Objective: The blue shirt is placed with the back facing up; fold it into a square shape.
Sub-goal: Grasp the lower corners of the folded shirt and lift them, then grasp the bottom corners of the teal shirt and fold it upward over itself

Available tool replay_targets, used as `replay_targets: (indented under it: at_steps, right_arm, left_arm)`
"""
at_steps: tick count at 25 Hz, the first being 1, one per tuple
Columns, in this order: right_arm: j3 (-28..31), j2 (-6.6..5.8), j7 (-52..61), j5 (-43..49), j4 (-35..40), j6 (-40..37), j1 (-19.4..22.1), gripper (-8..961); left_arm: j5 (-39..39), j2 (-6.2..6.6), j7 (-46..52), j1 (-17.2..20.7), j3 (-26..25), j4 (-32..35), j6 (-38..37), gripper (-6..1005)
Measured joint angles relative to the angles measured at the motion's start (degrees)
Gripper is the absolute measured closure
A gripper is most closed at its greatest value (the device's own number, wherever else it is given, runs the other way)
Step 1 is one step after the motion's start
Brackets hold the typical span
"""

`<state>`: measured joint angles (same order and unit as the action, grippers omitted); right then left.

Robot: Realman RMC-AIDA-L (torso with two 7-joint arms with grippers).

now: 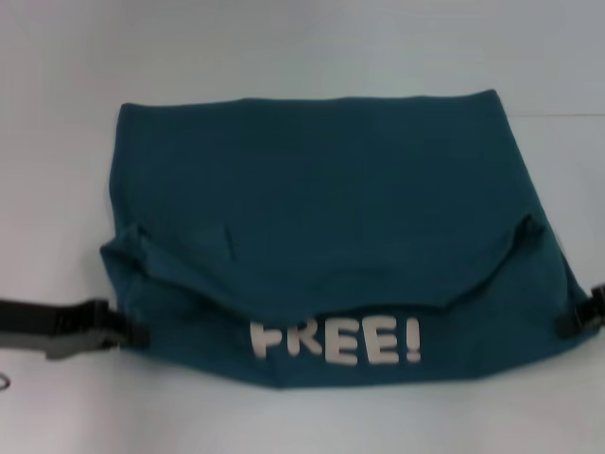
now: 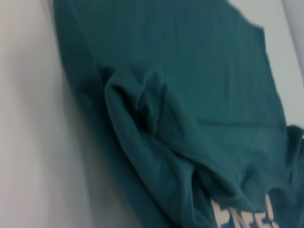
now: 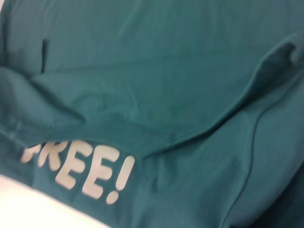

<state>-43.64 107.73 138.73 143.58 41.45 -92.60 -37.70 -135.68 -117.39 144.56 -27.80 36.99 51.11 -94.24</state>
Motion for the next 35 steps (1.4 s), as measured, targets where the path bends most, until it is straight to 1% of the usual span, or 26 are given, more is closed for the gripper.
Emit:
replay_targets:
  at_steps: [5, 9, 13, 15, 19, 24, 30, 31, 32, 35]
  right_arm:
    - [0.49, 0.22, -2.4, 0.81, 0.2, -4.62, 1.95, 908]
    - [0.79, 0.12, -4.65, 0.67, -0.02, -7.43, 2.85, 908]
    - [2.27, -0.06, -5.75, 0.71, -0.3, -7.69, 2.98, 907]
    - [3.74, -0.09, -5.97, 0.56, -0.3, -7.03, 2.72, 907]
    - [8.06, -0.08, -6.12, 0.39, -0.3, -3.9, 1.38, 907]
    - [13.27, 0.38, -5.29, -0.71, -0.54, 1.94, -0.71, 907]
    - [13.91, 0.58, -3.03, -5.74, -0.7, 8.2, -1.73, 907]
    - [13.93, 0.58, -2.09, -7.86, -0.52, 10.75, -1.85, 907]
    - [13.93, 0.58, -2.09, -7.86, -0.52, 10.75, -1.85, 907]
    - [13.58, 0.65, -1.35, -10.31, -0.37, 15.45, -2.22, 907]
  left_arm:
    - [-3.99, -0.51, -0.5, 1.09, 0.27, 1.31, -5.51, 997]
    - [-6.68, -0.67, -0.66, 1.44, 0.3, 2.18, -8.48, 997]
    - [-7.81, -0.51, -1.19, 1.43, -0.7, 2.6, -9.6, 997]
    - [-7.52, -0.27, -2.02, 1.18, -2.16, 2.35, -9.6, 997]
    - [-6.2, 0.29, -3.35, -0.51, -6.48, 1.82, -7.25, 996]
    - [-4.79, 1.07, -2.53, -4.39, -10.35, -1.57, -2.85, 990]
    - [-4.51, 1.15, -0.48, -8.89, -11.04, -3.52, 1.81, 978]
    - [-4.26, 1.15, -0.07, -9.75, -10.97, -3.55, 2.53, 976]
    - [-4.01, 1.19, 0.54, -10.94, -10.9, -3.6, 3.69, 975]
    - [-3.92, 1.35, 1.78, -12.53, -10.64, -3.69, 6.04, 969]
